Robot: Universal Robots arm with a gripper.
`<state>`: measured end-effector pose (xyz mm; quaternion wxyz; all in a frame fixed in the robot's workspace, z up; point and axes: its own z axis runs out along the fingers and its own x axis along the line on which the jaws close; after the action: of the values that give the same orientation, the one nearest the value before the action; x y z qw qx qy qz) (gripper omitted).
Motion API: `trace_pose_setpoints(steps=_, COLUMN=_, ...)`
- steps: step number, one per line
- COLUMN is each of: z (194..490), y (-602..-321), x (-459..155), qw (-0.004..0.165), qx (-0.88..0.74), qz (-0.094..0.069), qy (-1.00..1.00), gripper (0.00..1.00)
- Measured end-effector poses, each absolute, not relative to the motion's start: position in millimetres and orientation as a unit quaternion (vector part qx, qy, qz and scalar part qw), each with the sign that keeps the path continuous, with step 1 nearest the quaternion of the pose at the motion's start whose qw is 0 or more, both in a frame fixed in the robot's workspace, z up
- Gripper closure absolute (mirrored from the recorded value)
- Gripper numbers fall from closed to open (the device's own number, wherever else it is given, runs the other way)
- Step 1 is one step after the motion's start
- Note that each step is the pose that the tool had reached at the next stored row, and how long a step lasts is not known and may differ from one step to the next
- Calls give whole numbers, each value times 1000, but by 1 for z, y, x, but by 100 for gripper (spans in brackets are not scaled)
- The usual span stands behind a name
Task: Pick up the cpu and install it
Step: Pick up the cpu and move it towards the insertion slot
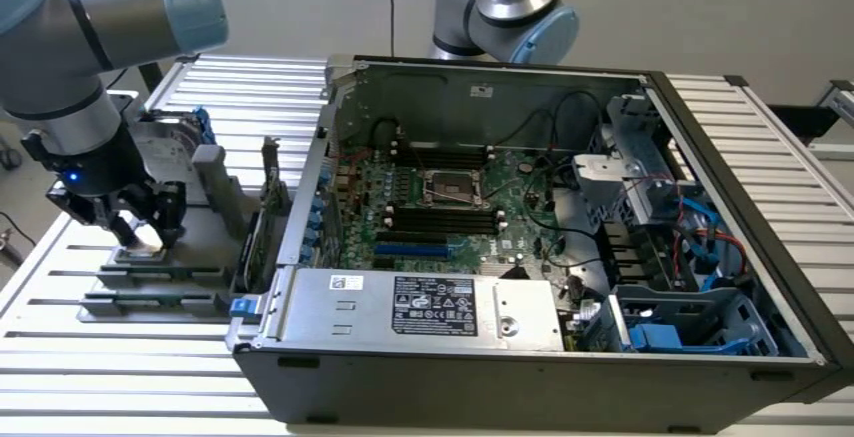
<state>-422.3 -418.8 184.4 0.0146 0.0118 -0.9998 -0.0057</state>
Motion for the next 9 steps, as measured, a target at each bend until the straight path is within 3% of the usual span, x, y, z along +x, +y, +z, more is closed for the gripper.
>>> trace_pose_setpoints(steps=2, z=184, y=-419, x=-422, qw=15, qx=12, qz=-6, qy=-1000, gripper=45)
trace_pose_setpoints(steps=9, z=184, y=-419, x=-422, qw=14, qx=12, qz=-6, qy=-1000, gripper=45)
